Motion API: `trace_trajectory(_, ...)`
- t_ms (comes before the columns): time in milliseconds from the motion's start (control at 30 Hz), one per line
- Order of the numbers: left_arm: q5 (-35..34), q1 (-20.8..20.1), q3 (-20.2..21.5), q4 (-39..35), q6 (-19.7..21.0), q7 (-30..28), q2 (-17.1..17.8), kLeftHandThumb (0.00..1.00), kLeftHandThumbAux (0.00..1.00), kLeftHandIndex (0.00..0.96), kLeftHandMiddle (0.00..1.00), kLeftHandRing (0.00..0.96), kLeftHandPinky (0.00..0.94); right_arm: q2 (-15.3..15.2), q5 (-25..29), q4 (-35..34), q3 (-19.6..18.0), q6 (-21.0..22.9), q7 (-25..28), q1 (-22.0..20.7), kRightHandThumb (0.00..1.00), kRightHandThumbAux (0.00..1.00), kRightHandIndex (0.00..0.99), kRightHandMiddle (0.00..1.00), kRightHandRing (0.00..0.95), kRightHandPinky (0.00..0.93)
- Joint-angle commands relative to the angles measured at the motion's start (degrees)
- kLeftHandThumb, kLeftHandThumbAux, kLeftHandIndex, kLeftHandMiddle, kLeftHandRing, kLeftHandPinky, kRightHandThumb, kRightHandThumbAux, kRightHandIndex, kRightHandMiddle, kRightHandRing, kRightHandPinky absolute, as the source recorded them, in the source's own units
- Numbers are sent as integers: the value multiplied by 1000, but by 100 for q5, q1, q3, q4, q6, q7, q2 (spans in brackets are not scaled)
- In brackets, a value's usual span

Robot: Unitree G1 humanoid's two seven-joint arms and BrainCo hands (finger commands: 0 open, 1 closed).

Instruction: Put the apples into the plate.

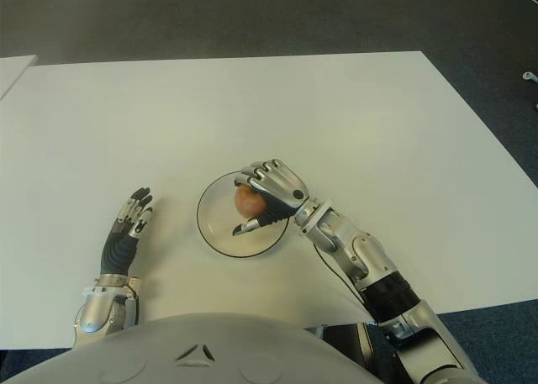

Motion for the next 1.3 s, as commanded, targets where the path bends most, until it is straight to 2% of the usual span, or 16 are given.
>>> trace_trajectory(33, 107, 211, -135, 214, 274, -145, 7, 25, 390, 0, 0, 0, 0, -34, 116, -120, -104, 75, 223, 79, 176, 209, 28, 1, 0, 0)
trace_trajectory(300, 94, 225, -148, 156, 345, -145, 2, 31, 383, 0, 0, 0, 0, -61, 105, -209, -167, 77, 443, 110, 161, 203, 2, 0, 0, 0)
trace_trajectory(1133, 10, 220, -172, 147, 380, -200, -1, 32, 395, 0, 0, 0, 0, -31, 152, -285, -261, 148, 633, 202, 162, 204, 0, 0, 0, 0)
trace_trajectory(1300, 40, 213, -190, 206, 337, -167, -41, 31, 404, 0, 0, 0, 0, 39, 552, -96, -390, 146, 661, 255, 179, 206, 1, 0, 0, 0)
